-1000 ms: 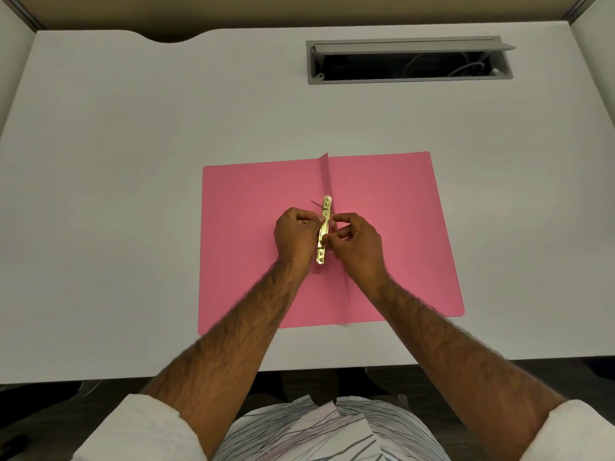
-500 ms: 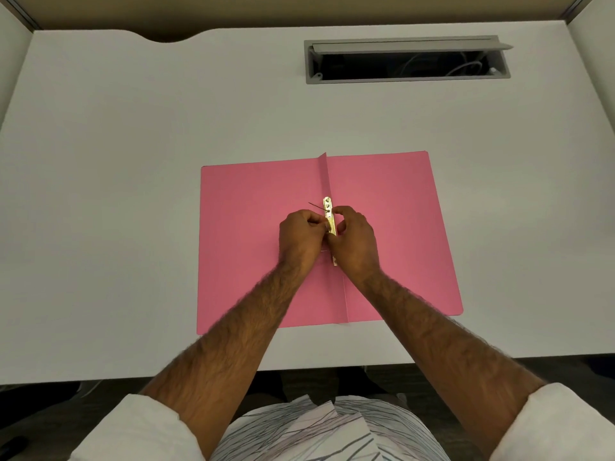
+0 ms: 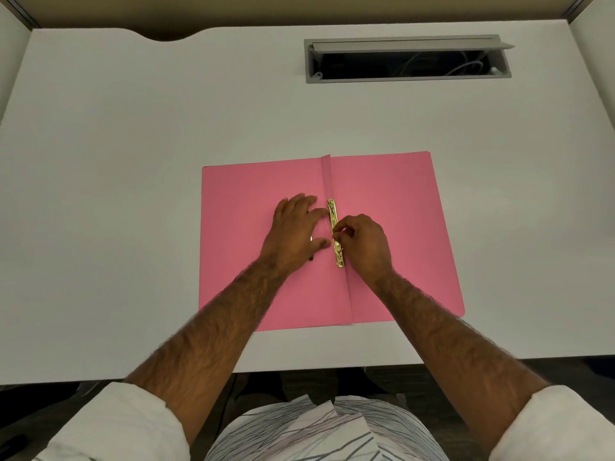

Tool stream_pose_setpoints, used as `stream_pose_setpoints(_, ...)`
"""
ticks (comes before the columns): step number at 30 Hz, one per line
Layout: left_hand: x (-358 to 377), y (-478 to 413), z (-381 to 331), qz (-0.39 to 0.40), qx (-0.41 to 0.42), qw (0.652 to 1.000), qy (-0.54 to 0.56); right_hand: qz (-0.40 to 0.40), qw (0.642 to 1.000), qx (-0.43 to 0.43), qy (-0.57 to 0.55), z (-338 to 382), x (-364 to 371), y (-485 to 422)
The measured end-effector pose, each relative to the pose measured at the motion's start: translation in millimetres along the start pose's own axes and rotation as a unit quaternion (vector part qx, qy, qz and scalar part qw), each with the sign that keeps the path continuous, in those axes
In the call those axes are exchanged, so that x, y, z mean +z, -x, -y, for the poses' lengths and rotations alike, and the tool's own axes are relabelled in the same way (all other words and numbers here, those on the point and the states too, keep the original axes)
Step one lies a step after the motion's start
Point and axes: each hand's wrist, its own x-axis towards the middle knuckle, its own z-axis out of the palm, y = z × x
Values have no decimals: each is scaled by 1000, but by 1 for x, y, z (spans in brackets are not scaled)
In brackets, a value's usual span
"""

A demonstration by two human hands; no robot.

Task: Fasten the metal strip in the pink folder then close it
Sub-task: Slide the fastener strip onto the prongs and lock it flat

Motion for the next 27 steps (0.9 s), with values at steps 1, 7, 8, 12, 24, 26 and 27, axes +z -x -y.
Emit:
stream_pose_setpoints(1,0,-2,2,21,5,1000,0,8,1000,-2,3,0,-1,-1)
stream_pose_setpoints(7,5,-3,8,80,26,996,-1,68,997,-41,25,3,-10,-10)
stream_pose_setpoints(8,7,-1,8,84,29,996,-4,66,997,-37,18,3,-12,-12)
stream_pose_setpoints(12,14,2,8,97,32,994,-31,98,994,-37,33,3,-17,-19)
stream_pose_setpoints(24,21,22,-1,-58,53,997,-4,103,991,-47,75,-1,-19,-23)
stream_pose_setpoints(26,21,20,-3,-36,48,998,0,105,991,-41,76,-1,-20,-24)
stream_pose_setpoints(27,20,19,-3,-26,40,999,8,106,991,-33,75,-1,-20,-24)
